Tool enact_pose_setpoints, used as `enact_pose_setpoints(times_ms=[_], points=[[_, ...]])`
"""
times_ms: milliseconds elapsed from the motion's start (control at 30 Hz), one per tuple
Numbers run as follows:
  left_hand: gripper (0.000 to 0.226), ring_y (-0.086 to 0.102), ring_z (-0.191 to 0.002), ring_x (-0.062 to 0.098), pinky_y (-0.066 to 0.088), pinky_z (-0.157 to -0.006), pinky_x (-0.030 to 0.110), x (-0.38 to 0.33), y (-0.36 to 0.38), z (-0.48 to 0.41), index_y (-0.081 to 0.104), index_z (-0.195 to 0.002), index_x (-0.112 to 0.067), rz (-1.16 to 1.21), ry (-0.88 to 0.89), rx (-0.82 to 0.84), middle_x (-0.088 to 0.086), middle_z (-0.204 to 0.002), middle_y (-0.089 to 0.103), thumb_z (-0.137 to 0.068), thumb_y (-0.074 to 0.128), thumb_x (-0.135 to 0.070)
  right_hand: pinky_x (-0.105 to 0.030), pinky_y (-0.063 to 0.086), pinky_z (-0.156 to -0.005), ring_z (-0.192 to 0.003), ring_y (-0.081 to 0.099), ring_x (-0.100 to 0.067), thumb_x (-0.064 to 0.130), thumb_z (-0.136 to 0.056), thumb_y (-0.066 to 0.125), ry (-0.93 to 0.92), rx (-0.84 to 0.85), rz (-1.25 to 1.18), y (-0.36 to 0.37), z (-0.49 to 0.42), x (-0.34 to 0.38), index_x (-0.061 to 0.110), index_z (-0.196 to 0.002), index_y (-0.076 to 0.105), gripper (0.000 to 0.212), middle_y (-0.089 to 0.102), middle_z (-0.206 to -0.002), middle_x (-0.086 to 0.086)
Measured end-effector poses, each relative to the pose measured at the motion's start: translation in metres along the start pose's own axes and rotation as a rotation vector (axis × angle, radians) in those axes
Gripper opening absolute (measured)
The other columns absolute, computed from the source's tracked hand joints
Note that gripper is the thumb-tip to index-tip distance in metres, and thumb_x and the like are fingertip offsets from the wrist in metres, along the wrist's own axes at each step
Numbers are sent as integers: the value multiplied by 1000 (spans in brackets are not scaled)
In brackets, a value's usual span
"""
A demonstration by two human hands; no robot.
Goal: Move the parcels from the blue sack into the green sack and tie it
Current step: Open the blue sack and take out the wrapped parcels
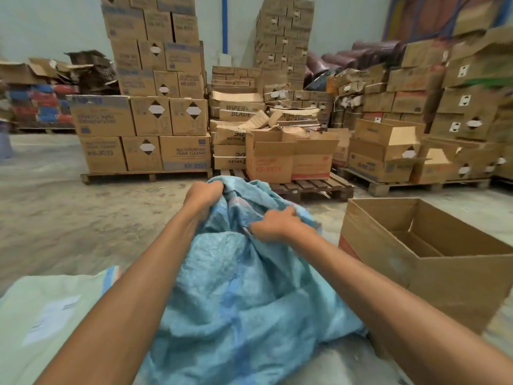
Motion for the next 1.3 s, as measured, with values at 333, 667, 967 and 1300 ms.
enact_pose_setpoints(times_ms=[333,667,967,1300], points=[[27,46,-31,12,37,-35,17,16,21,51,43,-64,-13,-163,-68,533,-2,-41,49,-89,34,-4,-30,51,-75,-89,63,-21,12,-90,55,-159,31,-416,42,-18,-59,11,-110,62,21,68,-106,-11],[75,46,-121,20,42,-95,34,47,19,32,32,-138,-31,-504,428,408,2,-131,41,-75,70,-46,-55,45,-108,-123,59,-41,74,-62,79,-1,569,-1183,37,1,-93,5,-129,66,97,63,-132,-23],[27,62,-62,30,41,-53,27,13,43,27,64,-86,4,-453,326,164,17,-72,62,-93,47,-16,-48,53,-98,-109,63,-25,71,-40,88,-135,132,-69,-23,-6,-54,19,-134,50,115,63,-126,1],[23,53,-67,24,34,-52,27,23,34,13,55,-74,-12,-835,358,243,6,-70,57,-71,53,-35,-35,54,-80,-97,63,-29,7,-88,53,195,-117,-3,3,-19,-185,8,-104,61,18,66,-109,-11]])
Point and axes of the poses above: each hand's wrist, its own z-axis away from the middle knuckle, its own y-axis out of the palm, x = y × z, the point moved 9 cm from there along -z, towards the middle knuckle
